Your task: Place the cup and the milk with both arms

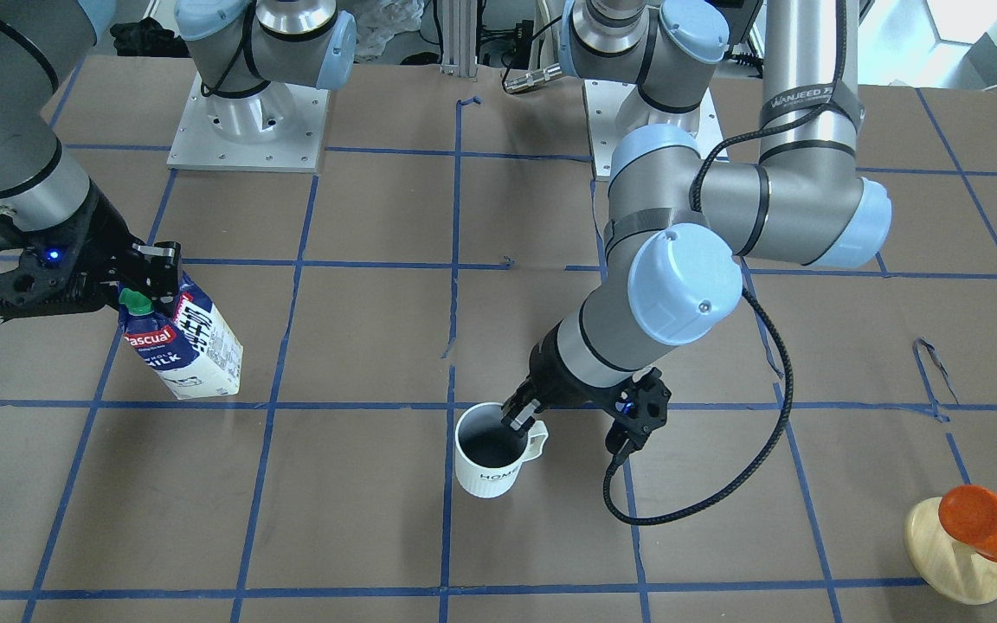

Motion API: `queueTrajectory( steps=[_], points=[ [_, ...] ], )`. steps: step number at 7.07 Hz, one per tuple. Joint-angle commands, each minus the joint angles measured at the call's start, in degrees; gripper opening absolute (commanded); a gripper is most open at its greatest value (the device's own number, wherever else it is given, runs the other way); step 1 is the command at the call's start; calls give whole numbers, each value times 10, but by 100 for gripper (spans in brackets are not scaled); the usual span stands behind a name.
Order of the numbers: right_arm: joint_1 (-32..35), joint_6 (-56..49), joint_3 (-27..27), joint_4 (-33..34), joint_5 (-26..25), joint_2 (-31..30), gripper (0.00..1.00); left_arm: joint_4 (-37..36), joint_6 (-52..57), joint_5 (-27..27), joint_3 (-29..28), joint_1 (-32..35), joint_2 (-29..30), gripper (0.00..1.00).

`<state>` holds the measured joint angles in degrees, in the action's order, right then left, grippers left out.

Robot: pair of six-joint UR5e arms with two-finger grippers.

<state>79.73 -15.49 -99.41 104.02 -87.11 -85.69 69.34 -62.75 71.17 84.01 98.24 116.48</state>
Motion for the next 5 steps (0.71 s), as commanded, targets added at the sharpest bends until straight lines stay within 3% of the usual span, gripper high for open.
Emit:
queueTrajectory(
  steps=[1,4,5],
  points=[
    [1,0,0,-1,0,1,0,-17,-36,-1,-23,26,35,0],
    [1,0,1,-1,1,3,0,-18,-44,-1,-22,29,56,0],
    [2,0,6,-1,2,6,0,-18,-54,0,-22,34,65,83]
  ],
)
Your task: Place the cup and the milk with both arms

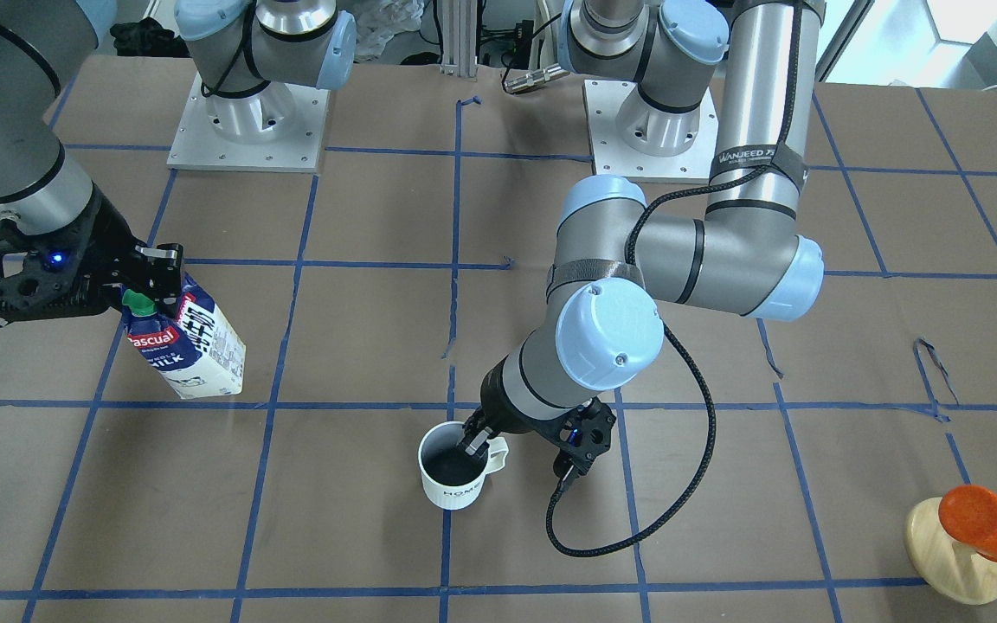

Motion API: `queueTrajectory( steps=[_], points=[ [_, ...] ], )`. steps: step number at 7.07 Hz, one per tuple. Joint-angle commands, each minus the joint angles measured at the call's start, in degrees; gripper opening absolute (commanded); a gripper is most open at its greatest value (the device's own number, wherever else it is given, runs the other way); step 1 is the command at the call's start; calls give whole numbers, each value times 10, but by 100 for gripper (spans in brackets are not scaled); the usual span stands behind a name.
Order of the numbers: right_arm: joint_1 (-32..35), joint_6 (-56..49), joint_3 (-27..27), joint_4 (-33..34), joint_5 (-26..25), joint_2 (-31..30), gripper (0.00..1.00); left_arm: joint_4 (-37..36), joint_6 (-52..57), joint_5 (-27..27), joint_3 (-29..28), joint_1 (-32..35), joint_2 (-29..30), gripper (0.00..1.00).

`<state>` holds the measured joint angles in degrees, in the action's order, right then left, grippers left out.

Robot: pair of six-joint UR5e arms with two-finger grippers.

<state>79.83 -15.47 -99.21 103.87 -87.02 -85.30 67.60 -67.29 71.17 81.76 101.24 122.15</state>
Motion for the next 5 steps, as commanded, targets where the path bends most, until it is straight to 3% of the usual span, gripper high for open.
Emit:
queueTrajectory(
  steps=[1,5],
  points=[
    [8,0,26,-6,-2,17,0,-2,-17,-1,0,6,8,100],
    [109,80,186,-42,-5,134,0,22,38,6,-49,-30,-40,100]
  ],
)
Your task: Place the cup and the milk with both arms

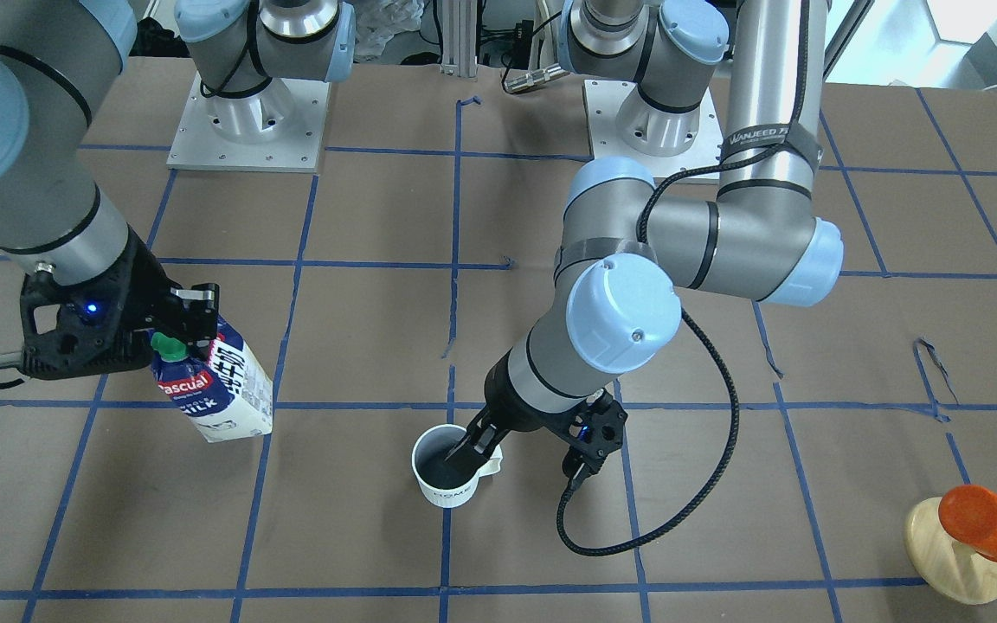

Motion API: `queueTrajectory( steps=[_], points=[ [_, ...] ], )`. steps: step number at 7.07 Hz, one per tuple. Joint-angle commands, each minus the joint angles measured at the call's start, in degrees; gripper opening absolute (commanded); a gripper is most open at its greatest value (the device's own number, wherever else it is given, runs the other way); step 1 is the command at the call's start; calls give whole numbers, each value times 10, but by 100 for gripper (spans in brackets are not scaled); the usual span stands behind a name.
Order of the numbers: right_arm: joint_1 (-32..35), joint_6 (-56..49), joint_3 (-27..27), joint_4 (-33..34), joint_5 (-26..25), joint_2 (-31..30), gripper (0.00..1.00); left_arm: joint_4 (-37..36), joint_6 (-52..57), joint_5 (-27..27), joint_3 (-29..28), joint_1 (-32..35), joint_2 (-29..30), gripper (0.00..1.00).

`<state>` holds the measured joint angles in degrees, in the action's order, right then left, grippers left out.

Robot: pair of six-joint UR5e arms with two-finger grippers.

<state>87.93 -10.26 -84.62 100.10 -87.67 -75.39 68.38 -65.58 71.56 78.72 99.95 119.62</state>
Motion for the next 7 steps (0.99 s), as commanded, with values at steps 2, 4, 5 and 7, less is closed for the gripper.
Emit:
queueTrajectory(
  steps=[2,4,5,7],
  points=[
    [62,79,70,4,7,66,0,93,150,6,-22,-46,-70,100],
    [71,127,86,31,8,102,0,210,241,66,-12,-57,-146,100],
    [86,153,86,52,8,115,0,225,277,85,6,-57,-182,100],
    [101,202,86,76,7,132,0,217,477,152,95,-58,-255,94]
  ],
)
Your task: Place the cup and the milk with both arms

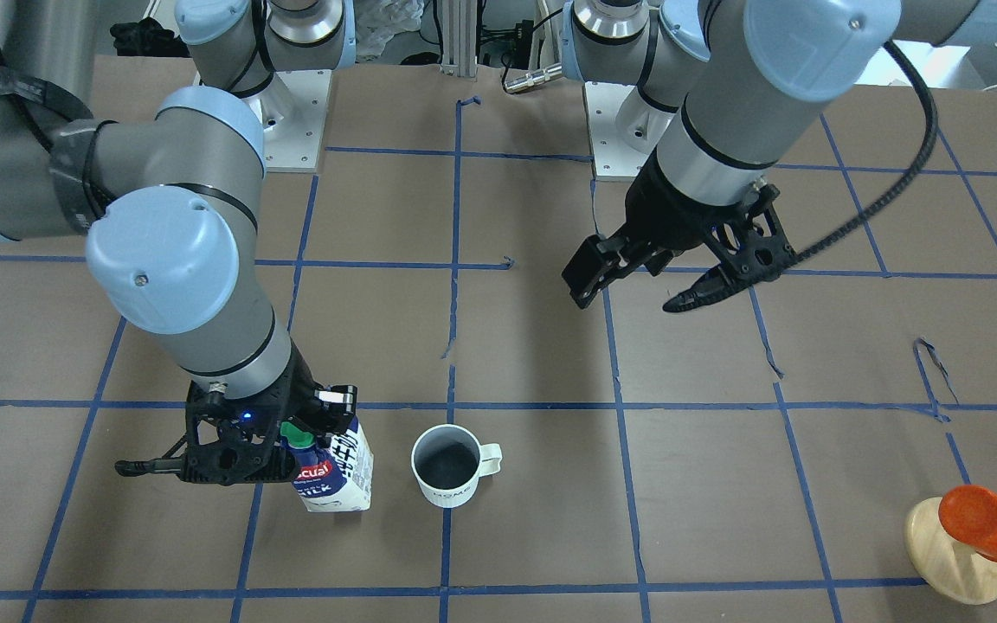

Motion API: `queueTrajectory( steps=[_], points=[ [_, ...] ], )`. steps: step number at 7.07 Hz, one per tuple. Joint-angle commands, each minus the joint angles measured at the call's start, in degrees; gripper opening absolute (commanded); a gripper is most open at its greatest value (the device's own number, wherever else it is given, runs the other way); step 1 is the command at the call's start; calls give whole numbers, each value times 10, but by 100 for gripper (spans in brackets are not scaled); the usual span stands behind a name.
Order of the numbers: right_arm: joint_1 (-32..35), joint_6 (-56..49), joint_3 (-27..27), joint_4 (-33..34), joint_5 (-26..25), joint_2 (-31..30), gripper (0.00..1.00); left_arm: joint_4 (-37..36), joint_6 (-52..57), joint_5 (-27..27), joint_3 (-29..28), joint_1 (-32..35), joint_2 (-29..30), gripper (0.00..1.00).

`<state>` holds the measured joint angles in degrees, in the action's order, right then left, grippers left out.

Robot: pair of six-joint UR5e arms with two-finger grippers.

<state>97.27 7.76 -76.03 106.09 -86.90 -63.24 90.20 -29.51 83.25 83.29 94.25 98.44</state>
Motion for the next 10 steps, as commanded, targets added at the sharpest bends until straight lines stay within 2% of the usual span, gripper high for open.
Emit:
queueTrajectory(
  steps=[1,4,5,7,8,10],
  points=[
    [10,28,1,17,0,16,0,-1,190,43,70,-12,-66,94],
    [24,54,7,32,1,27,0,-1,307,51,77,-40,-72,96],
    [27,55,13,32,1,31,4,-6,340,56,78,-43,-72,96],
    [34,75,13,32,1,31,17,-16,336,57,80,-42,-71,97],
    [34,68,12,32,0,31,99,-16,331,56,81,-41,-71,100],
    [34,70,12,30,-6,27,100,-17,331,56,81,-42,-72,100]
  ],
)
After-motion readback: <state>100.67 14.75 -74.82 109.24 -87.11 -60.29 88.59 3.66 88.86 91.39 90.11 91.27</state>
